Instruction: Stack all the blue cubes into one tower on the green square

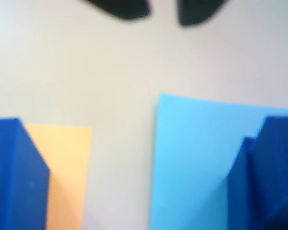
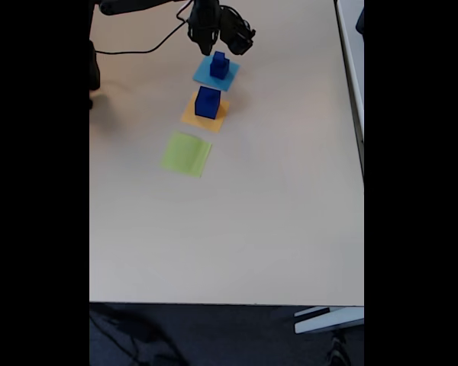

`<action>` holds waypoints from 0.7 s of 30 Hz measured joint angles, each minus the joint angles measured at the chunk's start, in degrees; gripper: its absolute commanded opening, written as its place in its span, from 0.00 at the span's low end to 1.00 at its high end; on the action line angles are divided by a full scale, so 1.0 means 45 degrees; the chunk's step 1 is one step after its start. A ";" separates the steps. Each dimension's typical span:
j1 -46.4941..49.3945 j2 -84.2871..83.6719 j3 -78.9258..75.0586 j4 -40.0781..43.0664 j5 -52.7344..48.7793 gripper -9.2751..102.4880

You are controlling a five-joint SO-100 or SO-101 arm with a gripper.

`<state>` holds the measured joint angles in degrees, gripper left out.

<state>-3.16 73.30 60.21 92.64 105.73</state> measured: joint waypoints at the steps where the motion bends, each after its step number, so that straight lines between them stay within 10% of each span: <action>1: 0.0156 0.0000 0.0000 0.0000 -0.0215 0.08; 21: 0.1875 0.1289 0.3457 -0.4043 -0.3477 0.08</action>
<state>5.27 79.10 75.76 74.44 90.09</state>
